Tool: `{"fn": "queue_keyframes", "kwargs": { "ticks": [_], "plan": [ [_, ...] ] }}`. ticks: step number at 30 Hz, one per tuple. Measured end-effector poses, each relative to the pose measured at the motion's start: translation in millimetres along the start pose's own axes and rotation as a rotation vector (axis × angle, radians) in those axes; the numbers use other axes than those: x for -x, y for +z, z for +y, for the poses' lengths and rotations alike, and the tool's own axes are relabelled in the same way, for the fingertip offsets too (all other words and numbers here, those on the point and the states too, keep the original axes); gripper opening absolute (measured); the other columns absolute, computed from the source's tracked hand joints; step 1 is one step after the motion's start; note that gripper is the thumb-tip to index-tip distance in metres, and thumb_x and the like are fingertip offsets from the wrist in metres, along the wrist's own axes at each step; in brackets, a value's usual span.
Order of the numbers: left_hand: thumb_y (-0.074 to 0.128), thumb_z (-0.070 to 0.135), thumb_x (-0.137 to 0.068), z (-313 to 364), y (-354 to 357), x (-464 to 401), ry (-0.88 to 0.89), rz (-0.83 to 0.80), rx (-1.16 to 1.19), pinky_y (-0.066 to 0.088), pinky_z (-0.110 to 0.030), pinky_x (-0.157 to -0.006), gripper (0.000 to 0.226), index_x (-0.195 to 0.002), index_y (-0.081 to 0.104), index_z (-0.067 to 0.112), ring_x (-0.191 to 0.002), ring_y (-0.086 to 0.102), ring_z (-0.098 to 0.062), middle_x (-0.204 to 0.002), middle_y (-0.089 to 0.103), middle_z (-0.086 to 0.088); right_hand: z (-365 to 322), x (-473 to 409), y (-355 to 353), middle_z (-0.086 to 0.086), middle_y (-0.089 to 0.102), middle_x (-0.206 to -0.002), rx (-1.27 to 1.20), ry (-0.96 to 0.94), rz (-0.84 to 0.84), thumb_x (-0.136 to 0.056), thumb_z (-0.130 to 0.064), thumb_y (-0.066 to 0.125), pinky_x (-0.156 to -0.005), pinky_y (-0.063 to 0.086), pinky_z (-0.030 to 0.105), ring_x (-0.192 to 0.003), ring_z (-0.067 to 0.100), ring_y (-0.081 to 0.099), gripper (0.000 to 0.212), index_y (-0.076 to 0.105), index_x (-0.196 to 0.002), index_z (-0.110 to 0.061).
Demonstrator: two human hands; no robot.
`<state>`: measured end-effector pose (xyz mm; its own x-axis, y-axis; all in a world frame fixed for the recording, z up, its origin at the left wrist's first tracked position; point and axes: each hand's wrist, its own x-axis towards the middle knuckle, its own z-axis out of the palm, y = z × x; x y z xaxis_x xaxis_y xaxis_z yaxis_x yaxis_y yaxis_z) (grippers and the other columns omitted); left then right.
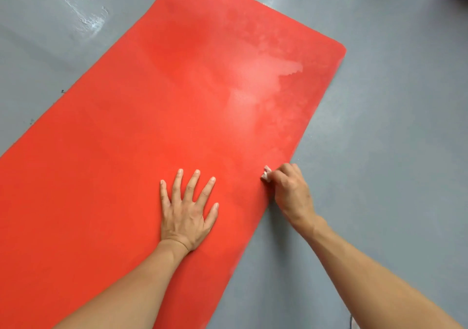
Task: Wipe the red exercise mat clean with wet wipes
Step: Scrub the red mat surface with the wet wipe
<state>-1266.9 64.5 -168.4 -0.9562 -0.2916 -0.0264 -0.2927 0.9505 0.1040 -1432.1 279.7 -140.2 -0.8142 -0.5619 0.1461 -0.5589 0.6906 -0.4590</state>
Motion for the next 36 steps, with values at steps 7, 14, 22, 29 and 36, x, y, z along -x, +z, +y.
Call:
{"fn": "queue_keyframes", "kwargs": {
  "ticks": [7, 14, 22, 29, 36],
  "plan": [
    [0.046, 0.057, -0.095, 0.6, 4.6, 0.1, -0.019, 0.026, 0.013, 0.014, -0.072, -0.121, 0.062, -0.154, 0.048, 0.039, -0.157, 0.022, -0.039, -0.164, 0.04, -0.004, -17.7, -14.8, 19.2, 0.002, 0.056, -0.082, -0.074, 0.278, 0.215, -0.102, -0.013, 0.064, -0.07, 0.04, 0.028, -0.085, 0.025, 0.052, 0.016, 0.079, -0.098, -0.012],
    [0.045, 0.057, -0.096, 3.7, 3.6, -1.5, -0.028, 0.015, -0.02, 0.016, -0.072, -0.12, 0.063, -0.156, 0.046, 0.039, -0.157, 0.024, -0.038, -0.163, 0.04, -0.004, -14.2, -4.0, 25.2, 0.005, 0.057, -0.084, -0.046, -0.293, -0.02, -0.103, -0.014, 0.055, -0.062, 0.045, 0.035, -0.078, 0.025, 0.049, 0.023, 0.077, -0.109, -0.011],
    [0.046, 0.058, -0.097, -16.0, -9.3, -52.7, 0.126, 0.028, -0.069, 0.014, -0.076, -0.118, 0.062, -0.152, 0.051, 0.031, -0.143, 0.041, -0.038, -0.15, 0.05, -0.005, -16.3, -54.9, 31.0, 0.003, 0.054, -0.082, -0.085, 0.037, 0.126, -0.101, -0.015, 0.063, -0.065, 0.044, 0.034, -0.084, 0.021, 0.046, 0.017, 0.08, -0.098, -0.014],
    [0.05, 0.052, -0.096, -20.2, -5.7, -65.5, 0.081, -0.009, -0.001, 0.016, -0.072, -0.121, 0.062, -0.153, 0.05, 0.029, -0.15, 0.035, -0.036, -0.155, 0.047, -0.002, -6.2, -62.3, 34.9, 0.004, 0.057, -0.084, -0.092, -0.094, 0.063, -0.102, -0.016, 0.064, -0.061, 0.048, 0.041, -0.081, 0.025, 0.048, 0.015, 0.078, -0.105, -0.012],
    [0.055, 0.05, -0.092, -21.8, -3.1, -66.1, 0.107, 0.016, 0.031, 0.018, -0.076, -0.118, 0.065, -0.153, 0.051, 0.026, -0.148, 0.039, -0.04, -0.155, 0.048, -0.004, -34.3, -55.0, 40.8, 0.003, 0.062, -0.091, -0.135, 0.131, 0.111, -0.095, 0.003, 0.064, -0.07, 0.047, 0.034, -0.086, 0.024, 0.05, 0.021, 0.077, -0.108, -0.008]
  ]
}}
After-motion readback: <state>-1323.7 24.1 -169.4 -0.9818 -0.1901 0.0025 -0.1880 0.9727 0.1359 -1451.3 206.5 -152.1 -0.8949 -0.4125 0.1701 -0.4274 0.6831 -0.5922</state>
